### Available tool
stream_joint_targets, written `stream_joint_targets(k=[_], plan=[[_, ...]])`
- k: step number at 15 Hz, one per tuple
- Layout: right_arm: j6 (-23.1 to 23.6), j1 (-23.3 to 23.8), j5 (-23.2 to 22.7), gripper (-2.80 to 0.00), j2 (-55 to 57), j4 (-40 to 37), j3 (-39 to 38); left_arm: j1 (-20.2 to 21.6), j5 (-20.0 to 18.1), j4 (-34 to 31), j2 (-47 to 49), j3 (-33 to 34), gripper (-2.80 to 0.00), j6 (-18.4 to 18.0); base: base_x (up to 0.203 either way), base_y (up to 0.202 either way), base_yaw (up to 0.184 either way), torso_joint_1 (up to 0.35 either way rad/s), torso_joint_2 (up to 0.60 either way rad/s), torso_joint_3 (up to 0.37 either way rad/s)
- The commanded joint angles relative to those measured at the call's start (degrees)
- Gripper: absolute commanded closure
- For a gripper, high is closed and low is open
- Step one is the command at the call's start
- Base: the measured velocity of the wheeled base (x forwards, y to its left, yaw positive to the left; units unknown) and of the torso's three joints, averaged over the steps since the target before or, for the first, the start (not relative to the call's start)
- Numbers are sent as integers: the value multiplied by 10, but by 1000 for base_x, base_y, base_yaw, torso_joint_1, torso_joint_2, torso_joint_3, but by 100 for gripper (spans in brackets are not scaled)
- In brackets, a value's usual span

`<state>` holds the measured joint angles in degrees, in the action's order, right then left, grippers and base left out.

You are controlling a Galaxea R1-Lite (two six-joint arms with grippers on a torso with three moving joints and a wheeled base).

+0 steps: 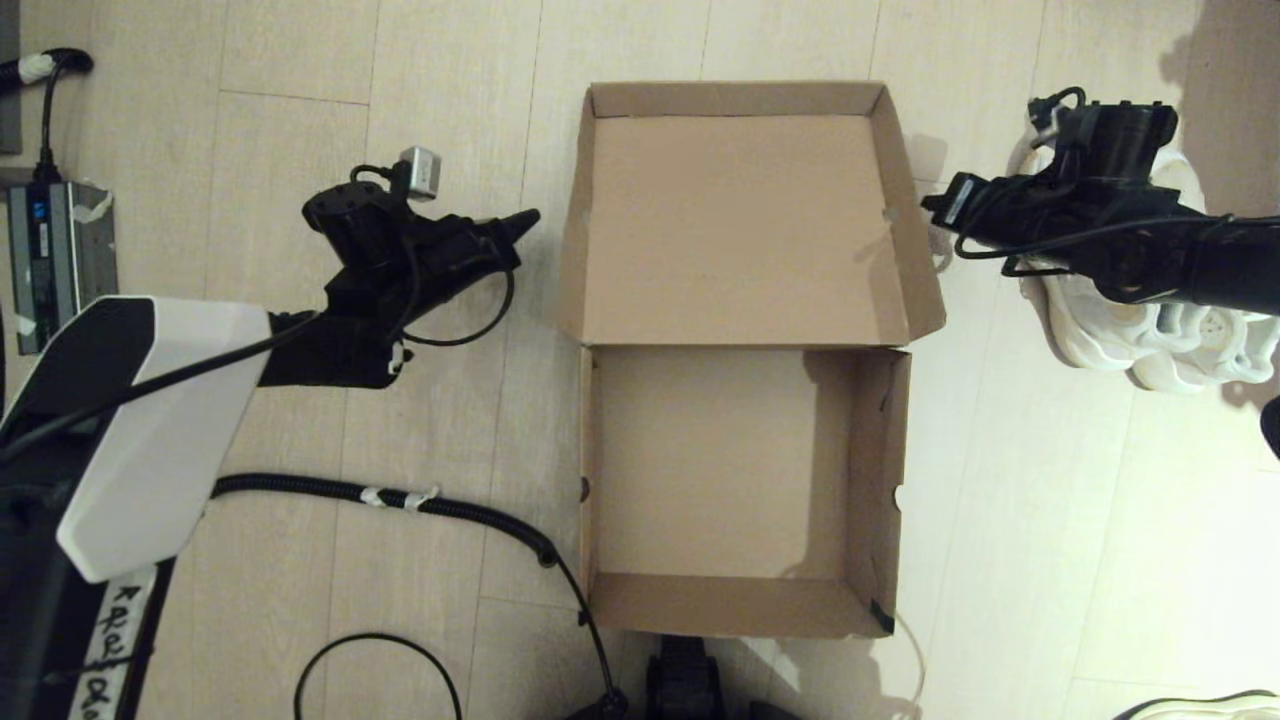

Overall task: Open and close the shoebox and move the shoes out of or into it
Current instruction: Close the shoe box

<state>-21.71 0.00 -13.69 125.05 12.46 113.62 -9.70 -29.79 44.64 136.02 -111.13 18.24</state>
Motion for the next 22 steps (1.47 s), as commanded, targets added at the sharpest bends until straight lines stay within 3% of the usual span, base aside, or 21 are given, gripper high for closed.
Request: stream_joint_targets(k=[1,4,9,12,19,22], plan=[[-21,-1,-4,0,-10,0,0,-10,-2,3,0,0,0,3,0,0,0,0,0,0],[-34,-1,-6,0,-13,-16,0,-39,-3,-2,2,-1,0,6,0,0,0,0,0,0],[-107,-1,-28,0,-26,-38,0,-62,-1,-1,0,-1,0,15,0,0,0,0,0,0],[-122,-10,-52,0,-24,-44,0,-62,-4,-3,2,-1,0,16,0,0,0,0,0,0],[-146,-22,-55,0,-25,-50,0,-69,-5,-3,1,-1,0,19,0,0,0,0,0,0],[-150,-22,-66,0,-42,-80,0,-76,-4,-1,-13,-1,0,42,0,0,0,0,0,0]])
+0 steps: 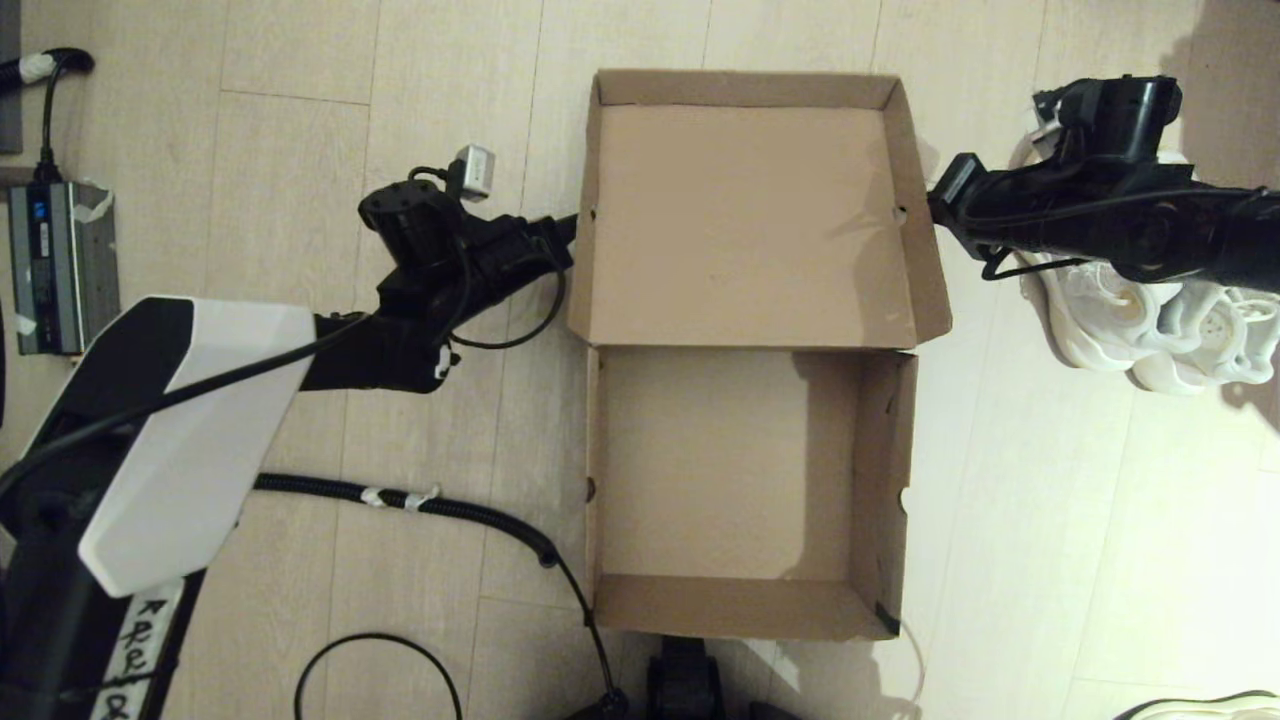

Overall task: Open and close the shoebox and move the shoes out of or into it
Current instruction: Close the shoe box

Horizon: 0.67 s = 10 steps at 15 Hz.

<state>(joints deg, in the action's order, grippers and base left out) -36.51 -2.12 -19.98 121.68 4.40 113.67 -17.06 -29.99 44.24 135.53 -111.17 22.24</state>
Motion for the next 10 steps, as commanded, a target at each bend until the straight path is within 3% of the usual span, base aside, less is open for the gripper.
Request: stream_joint_targets(k=[1,10], plan=[[-2,-1,-3,0,-13,-6,0,-4,-2,4,-11,0,0,4,0,0,0,0,0,0],[-19,-1,-4,0,-70,-49,-9,-27,8,3,-49,1,0,7,0,0,0,0,0,0]])
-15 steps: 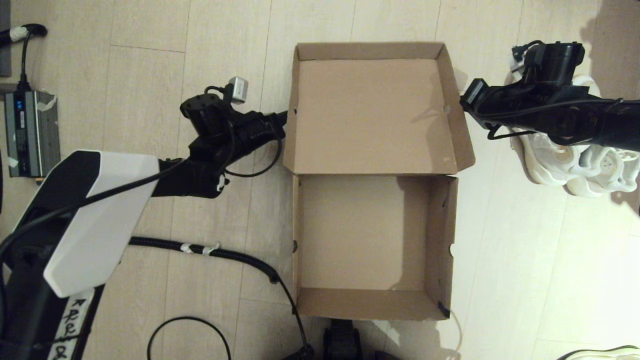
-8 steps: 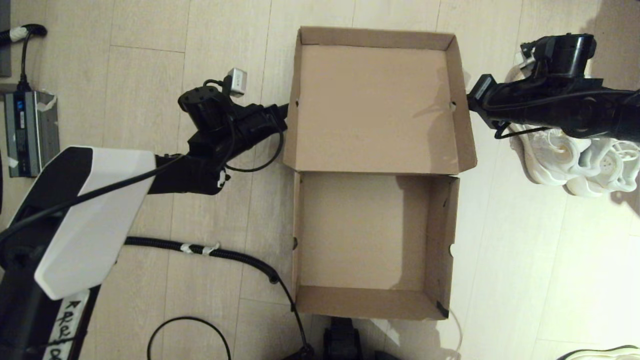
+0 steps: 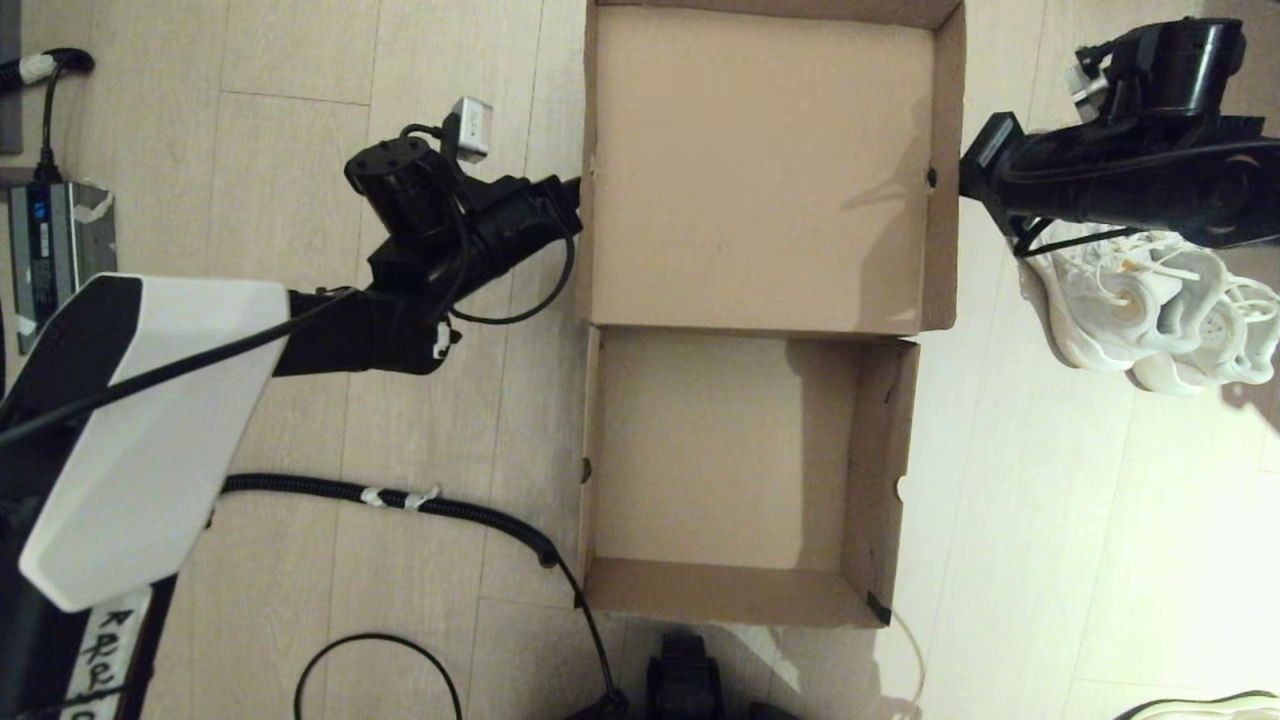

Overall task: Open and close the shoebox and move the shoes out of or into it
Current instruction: Close the shoe box

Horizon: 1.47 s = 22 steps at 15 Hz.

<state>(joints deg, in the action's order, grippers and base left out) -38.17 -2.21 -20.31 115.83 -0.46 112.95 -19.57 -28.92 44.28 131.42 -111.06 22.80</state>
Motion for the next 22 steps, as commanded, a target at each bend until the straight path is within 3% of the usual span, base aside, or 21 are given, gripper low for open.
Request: stream_joint_targets(k=[1,8,14,18,22], plan=[[-2,0,-1,0,-19,-1,-7,-5,3,2,-12,0,0,1,0,0,0,0,0,0],[-3,1,-1,0,-45,-16,-10,-13,5,1,-42,1,0,14,0,0,0,0,0,0],[-2,0,-7,0,-61,-29,-10,-18,-14,10,-66,1,0,171,0,0,0,0,0,0],[-2,0,-12,0,-67,-30,-10,-18,-26,61,-78,1,0,327,0,0,0,0,0,0],[-2,0,-13,0,-74,-38,-10,-16,-43,111,-74,1,0,439,0,0,0,0,0,0]])
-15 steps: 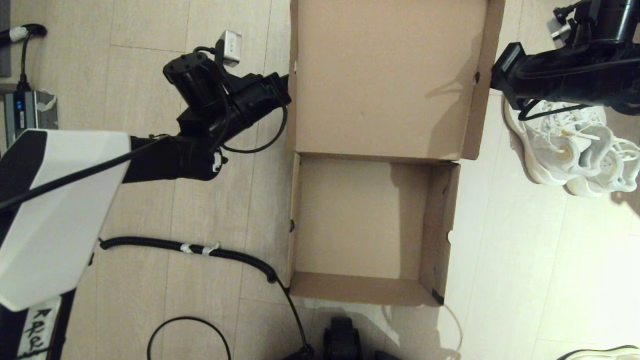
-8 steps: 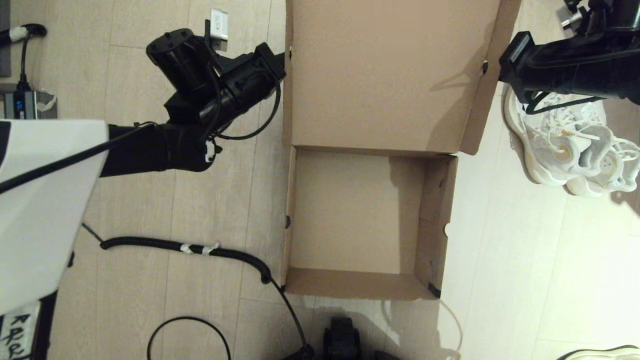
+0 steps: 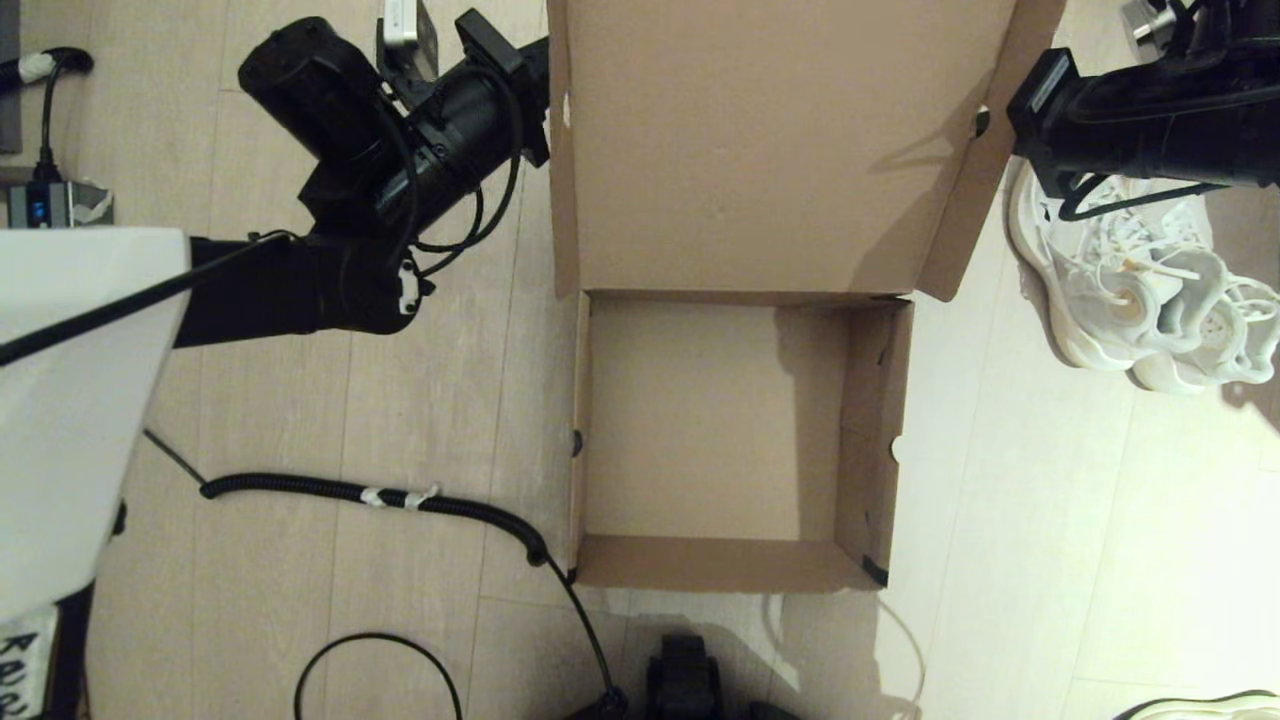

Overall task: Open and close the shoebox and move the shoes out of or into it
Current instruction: Close the shoe box

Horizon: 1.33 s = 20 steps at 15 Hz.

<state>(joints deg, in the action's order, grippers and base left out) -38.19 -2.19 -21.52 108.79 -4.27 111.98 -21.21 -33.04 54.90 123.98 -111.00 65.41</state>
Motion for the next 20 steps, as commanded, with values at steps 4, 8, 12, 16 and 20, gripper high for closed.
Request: stream_joint_targets(k=[4,8,12,16,20], plan=[[-3,0,-2,0,-11,-6,0,5,-77,87,18,0,0,149,0,0,0,0,0,0],[-3,-1,-5,0,-23,-6,-9,6,-137,128,40,0,0,196,0,0,0,0,0,0],[-3,-2,-5,0,-31,-7,-11,5,-155,130,47,0,0,216,0,0,0,0,0,0],[-3,-9,-5,0,-49,-6,-34,4,-156,224,63,-1,0,296,0,0,0,0,0,0],[-2,-8,-5,0,-79,-6,-72,4,-156,328,83,-1,0,400,0,0,0,0,0,0]])
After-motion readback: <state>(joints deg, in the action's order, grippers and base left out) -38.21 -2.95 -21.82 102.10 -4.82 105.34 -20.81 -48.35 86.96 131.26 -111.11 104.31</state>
